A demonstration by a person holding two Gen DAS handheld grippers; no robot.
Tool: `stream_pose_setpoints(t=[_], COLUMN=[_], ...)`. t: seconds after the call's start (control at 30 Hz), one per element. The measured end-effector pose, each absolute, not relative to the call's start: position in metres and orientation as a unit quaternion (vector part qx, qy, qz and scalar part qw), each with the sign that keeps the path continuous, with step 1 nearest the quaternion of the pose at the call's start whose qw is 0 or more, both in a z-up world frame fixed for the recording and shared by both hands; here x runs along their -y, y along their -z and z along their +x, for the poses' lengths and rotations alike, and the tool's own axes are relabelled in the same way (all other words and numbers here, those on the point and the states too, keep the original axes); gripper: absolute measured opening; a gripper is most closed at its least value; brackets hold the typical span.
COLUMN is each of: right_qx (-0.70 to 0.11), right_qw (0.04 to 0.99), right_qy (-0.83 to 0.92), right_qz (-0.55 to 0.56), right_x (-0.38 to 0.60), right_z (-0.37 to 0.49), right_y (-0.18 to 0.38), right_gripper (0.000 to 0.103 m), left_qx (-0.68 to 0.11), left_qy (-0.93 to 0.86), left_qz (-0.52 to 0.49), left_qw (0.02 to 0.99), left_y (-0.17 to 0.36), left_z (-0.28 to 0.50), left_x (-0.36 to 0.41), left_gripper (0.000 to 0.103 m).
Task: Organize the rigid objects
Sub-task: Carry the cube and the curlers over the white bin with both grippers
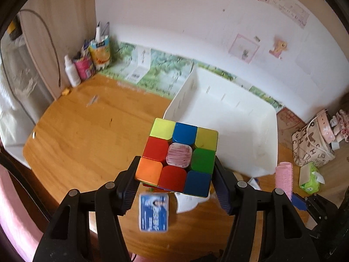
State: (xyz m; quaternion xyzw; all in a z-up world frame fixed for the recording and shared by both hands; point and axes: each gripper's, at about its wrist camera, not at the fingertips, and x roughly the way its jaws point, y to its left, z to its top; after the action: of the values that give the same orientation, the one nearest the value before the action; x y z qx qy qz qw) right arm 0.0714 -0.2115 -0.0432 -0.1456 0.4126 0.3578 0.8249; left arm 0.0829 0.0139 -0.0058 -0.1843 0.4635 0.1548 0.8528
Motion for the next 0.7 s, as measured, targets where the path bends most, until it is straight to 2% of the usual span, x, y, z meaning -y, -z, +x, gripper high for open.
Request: stream_pose_setpoints(t=[0.3, 0.7], right_qx=[-0.396, -0.389], right_qw=[0.852, 0.879], right_qy=[-0.323, -0.264], right_qz=[-0.119, -0.083], right_x=[0.2, 0.197], right_z=[0.098, 0.142], right_y=[0.034, 0.048], right_gripper=[0.027, 0.027], left_qx=[-0.428, -0.384], left_qy=[-0.112, -0.042], left_qz=[-0.162, -0.116], left_qw=[0.882, 0.915], left_y=[-0.007, 0.009], left_z=[0.118, 0.162], left_x=[-0.025, -0.018], left_gripper=[0.065, 0.065])
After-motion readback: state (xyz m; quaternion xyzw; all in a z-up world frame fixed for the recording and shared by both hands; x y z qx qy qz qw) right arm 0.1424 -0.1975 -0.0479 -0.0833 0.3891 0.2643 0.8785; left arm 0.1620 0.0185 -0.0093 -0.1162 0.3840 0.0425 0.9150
